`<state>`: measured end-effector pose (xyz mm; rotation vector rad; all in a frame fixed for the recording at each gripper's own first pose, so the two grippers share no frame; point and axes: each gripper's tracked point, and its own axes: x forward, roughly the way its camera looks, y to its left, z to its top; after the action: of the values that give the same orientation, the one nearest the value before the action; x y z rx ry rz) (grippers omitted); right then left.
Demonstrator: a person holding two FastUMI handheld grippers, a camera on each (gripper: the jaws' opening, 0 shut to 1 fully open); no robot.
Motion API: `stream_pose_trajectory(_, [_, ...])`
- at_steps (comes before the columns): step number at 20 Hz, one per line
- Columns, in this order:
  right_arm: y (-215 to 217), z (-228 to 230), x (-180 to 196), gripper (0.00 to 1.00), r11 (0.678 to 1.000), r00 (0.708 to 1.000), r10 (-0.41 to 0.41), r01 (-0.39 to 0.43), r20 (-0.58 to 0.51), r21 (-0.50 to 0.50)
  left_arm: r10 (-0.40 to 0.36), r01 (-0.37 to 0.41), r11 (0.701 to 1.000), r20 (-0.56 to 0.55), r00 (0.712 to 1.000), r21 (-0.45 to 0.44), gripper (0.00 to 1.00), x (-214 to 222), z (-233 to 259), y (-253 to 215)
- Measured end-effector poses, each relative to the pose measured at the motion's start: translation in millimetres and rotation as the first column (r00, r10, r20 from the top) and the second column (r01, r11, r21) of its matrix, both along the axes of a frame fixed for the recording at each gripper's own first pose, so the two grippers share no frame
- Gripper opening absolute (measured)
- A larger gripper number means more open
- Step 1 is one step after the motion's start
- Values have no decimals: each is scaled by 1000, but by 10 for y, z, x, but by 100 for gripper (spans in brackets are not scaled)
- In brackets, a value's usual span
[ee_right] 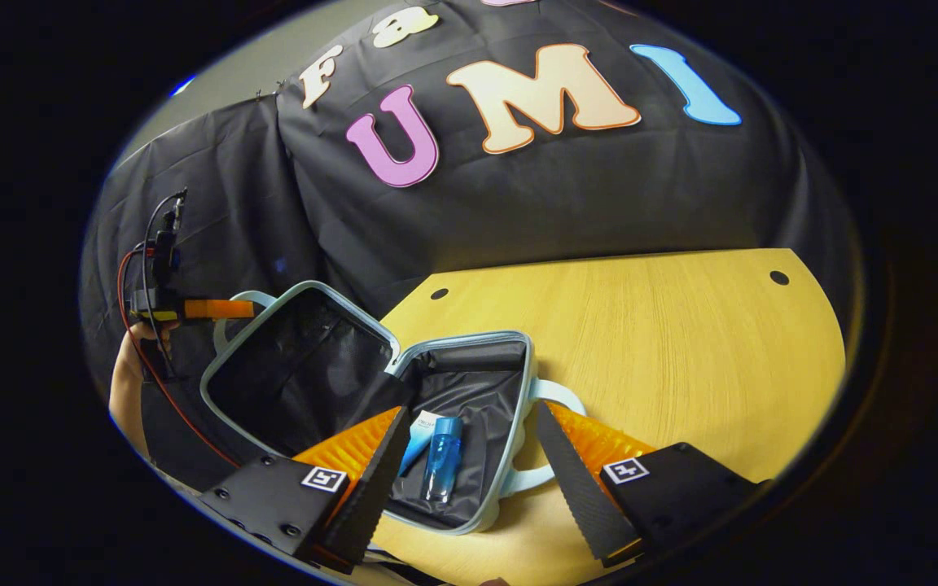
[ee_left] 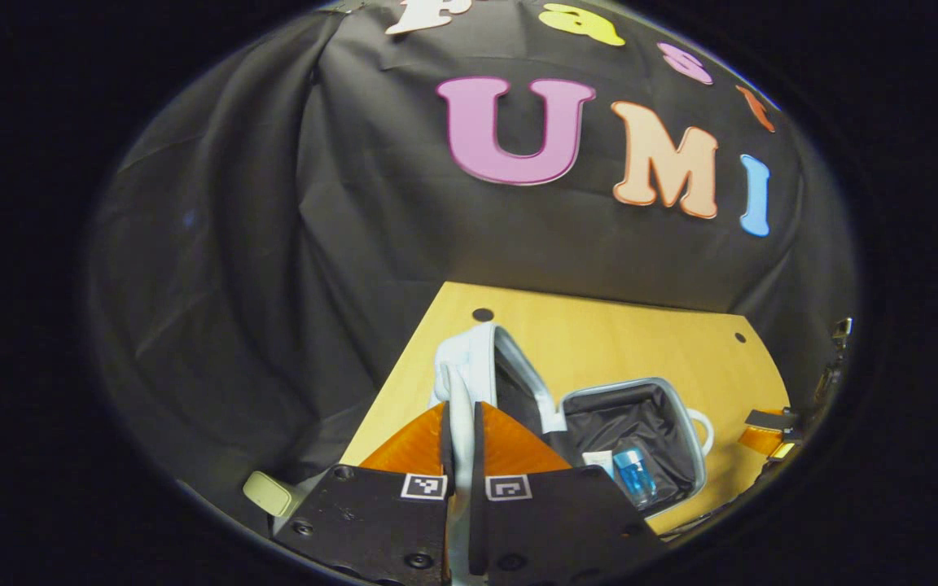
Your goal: First open the suitcase, pack the skin care products into it, and then close the suitcase.
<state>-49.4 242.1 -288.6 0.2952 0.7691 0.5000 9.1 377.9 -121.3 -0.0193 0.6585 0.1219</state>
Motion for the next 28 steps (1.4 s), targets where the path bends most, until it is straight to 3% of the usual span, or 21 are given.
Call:
stream_pose_trajectory(7, [-428, 31, -33, 98, 999, 999, -32, 32, 6, 1, -157, 167, 981, 95, 983, -103, 4, 290, 176, -1141])
stream_pose_trajectory(17, [-998, 68, -48, 98, 995, 995, -103, 103, 17, -12, -257, 279, 928, 119, 959, -247, 4, 433, 75, -2181])
stream_pose_trajectory(22, [-1295, 65, -85, 98, 992, 993, -120, 121, 18, -30, -329, 337, 888, 79, 941, -314, 4, 364, -173, -2808])
stream_pose_trajectory(28, [-1735, 30, -151, 98, 988, 989, -146, 147, 13, -48, -388, 352, 879, -54, 920, -321, 4, 255, -817, -3364])
